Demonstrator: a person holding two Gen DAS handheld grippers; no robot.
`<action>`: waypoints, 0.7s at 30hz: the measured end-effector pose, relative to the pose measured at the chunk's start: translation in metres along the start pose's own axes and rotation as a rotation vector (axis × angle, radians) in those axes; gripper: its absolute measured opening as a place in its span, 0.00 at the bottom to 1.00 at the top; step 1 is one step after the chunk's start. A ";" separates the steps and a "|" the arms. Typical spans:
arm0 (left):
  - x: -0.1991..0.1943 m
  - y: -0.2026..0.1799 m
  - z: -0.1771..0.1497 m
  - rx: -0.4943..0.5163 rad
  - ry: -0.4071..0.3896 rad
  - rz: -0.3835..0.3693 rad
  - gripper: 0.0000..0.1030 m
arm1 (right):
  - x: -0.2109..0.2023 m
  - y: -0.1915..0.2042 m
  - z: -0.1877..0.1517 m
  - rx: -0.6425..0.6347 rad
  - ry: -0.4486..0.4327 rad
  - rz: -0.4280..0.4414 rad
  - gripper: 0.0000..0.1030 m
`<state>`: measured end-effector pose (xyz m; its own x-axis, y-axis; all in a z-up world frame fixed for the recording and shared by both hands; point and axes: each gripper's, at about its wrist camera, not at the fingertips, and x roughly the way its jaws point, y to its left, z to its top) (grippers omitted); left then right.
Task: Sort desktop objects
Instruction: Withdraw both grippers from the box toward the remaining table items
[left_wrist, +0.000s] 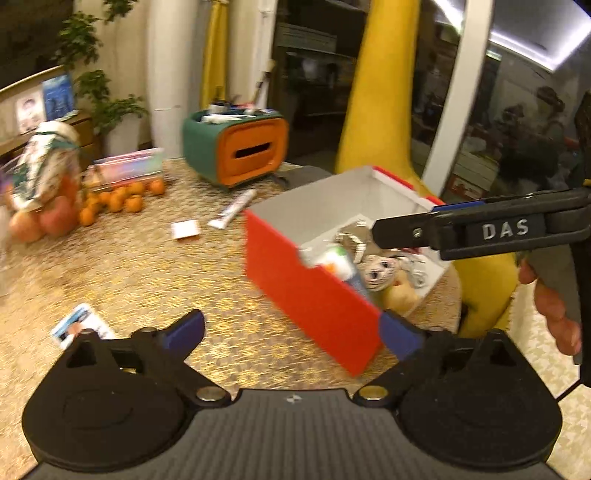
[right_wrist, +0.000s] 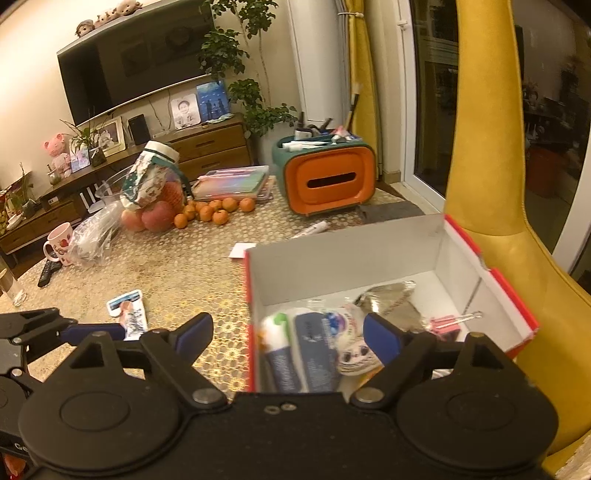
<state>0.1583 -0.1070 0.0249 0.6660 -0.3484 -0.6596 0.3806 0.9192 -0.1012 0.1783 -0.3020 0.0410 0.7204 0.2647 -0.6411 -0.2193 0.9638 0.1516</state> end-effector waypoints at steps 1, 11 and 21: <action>-0.003 0.005 -0.002 -0.009 -0.006 0.011 0.99 | 0.001 0.005 0.001 -0.004 -0.002 0.002 0.86; -0.012 0.056 -0.017 -0.125 -0.013 0.125 0.99 | 0.026 0.057 0.008 -0.049 0.007 0.026 0.87; 0.000 0.099 -0.030 -0.199 -0.026 0.207 0.99 | 0.070 0.095 0.031 -0.071 0.014 0.026 0.87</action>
<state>0.1766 -0.0100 -0.0076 0.7336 -0.1519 -0.6624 0.1032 0.9883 -0.1124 0.2279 -0.1905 0.0340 0.7045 0.2892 -0.6481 -0.2847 0.9517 0.1151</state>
